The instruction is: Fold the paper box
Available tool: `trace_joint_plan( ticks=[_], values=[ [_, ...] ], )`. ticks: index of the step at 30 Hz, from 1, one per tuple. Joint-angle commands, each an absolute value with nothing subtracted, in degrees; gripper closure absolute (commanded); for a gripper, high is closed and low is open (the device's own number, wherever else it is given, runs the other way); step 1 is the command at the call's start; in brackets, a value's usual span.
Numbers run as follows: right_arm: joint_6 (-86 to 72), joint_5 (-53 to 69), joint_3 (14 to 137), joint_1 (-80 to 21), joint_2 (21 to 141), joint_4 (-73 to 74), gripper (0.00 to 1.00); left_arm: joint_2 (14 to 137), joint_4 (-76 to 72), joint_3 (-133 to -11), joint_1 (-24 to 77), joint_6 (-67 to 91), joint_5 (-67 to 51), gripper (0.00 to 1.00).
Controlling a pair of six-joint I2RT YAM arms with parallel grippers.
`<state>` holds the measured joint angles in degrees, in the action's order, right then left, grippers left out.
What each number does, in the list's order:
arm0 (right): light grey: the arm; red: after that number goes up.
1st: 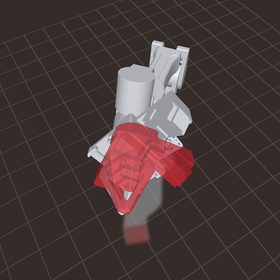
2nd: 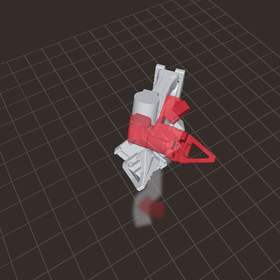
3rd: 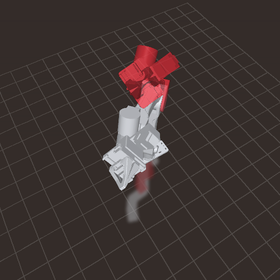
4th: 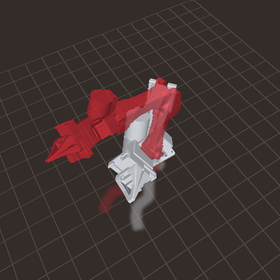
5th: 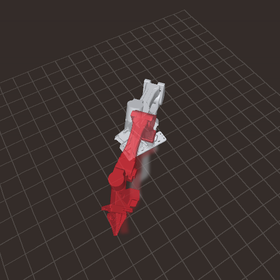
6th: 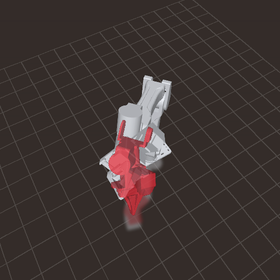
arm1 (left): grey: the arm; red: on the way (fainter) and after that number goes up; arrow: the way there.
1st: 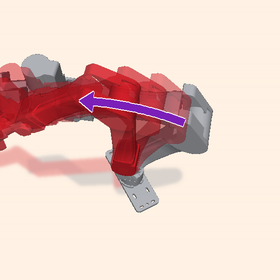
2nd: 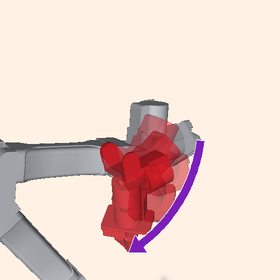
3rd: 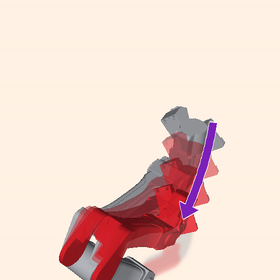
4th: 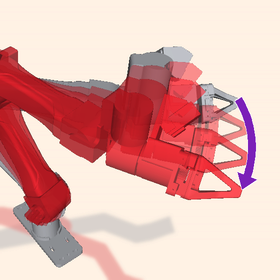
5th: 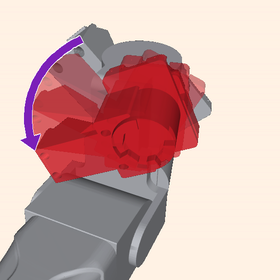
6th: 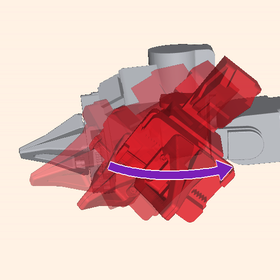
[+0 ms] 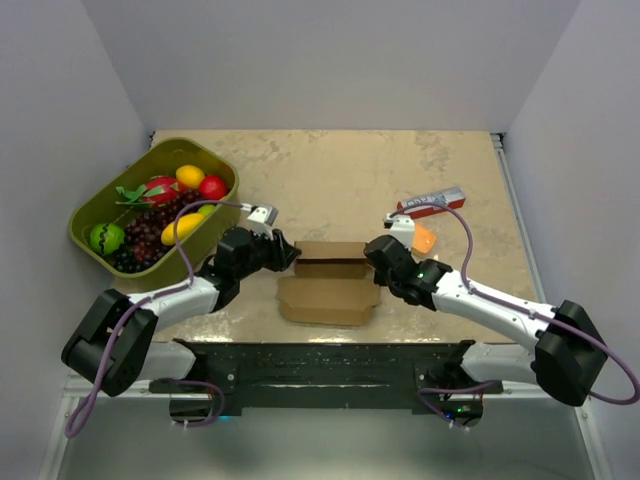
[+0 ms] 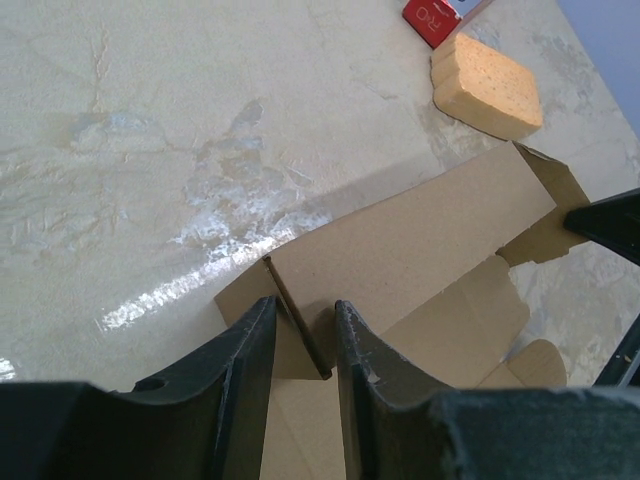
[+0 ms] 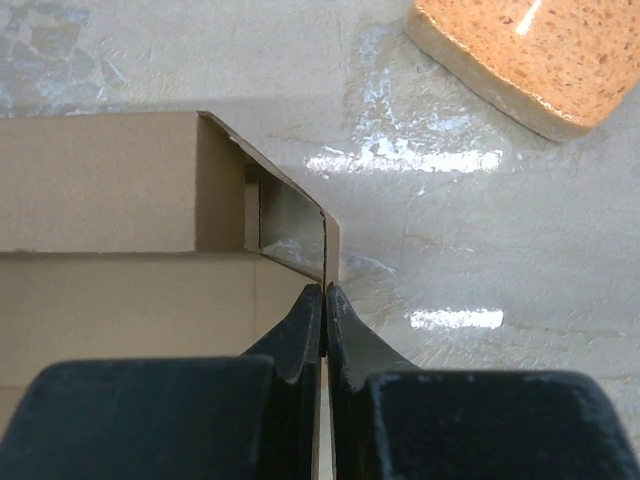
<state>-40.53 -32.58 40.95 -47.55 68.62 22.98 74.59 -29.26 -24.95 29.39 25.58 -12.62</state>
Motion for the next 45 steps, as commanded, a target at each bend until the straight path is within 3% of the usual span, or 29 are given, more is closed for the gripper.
trace_joint_plan(
  ticks=[1,25,33,45],
  values=[
    [-38.24,-29.62,45.78,-47.46,69.87,24.51,1.00,75.32,-25.23,-26.54,29.53,21.89,-10.20,0.66],
    [-27.59,-29.28,54.40,-47.37,71.37,38.14,1.00,75.41,-18.90,-30.14,34.53,15.47,-0.88,0.67],
    [-33.40,-16.79,53.53,-47.46,71.63,31.74,1.00,75.59,-18.63,-30.59,40.43,15.64,6.50,0.67],
    [-36.13,-15.56,48.60,-47.46,74.70,26.01,1.00,75.41,-20.92,-29.27,41.39,16.96,5.98,0.68]
  ],
)
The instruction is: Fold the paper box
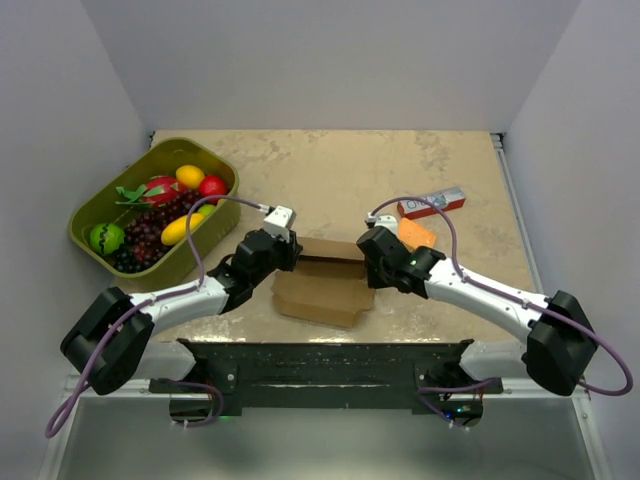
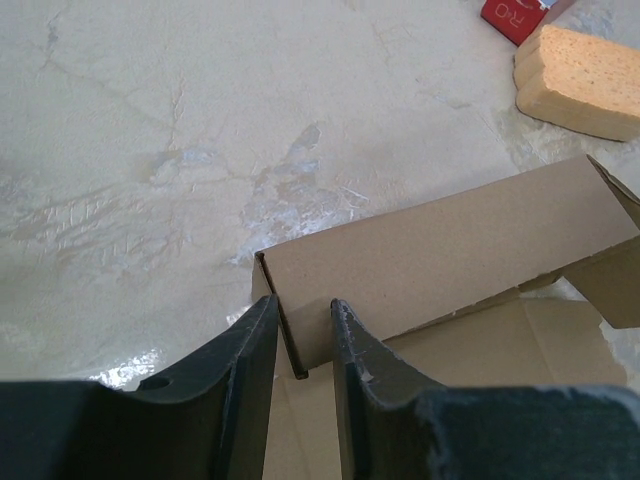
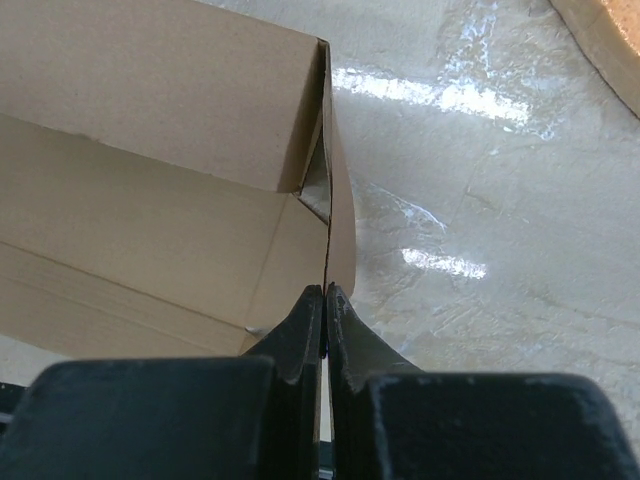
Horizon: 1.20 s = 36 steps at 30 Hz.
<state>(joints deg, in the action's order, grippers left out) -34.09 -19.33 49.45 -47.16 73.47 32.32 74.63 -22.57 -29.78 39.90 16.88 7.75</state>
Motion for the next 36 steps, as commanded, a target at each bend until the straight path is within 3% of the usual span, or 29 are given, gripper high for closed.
trace_joint_plan(
  ticks=[1,15,20,25,36],
  values=[
    [-35.86,-15.73,49.56,-47.37,75.32,26.62,1.00,75.41,-21.00,-29.01,41.40,16.70,5.98,0.68],
    [-39.28,-11.51,48.69,-47.46,78.84,18.38,1.00,75.41,-26.10,-26.37,42.45,19.69,2.90,0.69],
    [-41.22,-12.04,44.83,-47.46,77.70,12.42,0.95,75.41,-26.10,-26.28,42.54,19.86,2.64,0.69],
    [-41.40,-12.30,43.24,-47.46,74.97,10.72,0.75,75.50,-24.09,-27.24,42.54,19.51,3.34,0.68],
    [-38.23,-21.34,47.37,-47.20,59.78,28.46,0.24,75.06,-18.37,-30.59,42.10,16.88,6.50,0.67]
  ],
)
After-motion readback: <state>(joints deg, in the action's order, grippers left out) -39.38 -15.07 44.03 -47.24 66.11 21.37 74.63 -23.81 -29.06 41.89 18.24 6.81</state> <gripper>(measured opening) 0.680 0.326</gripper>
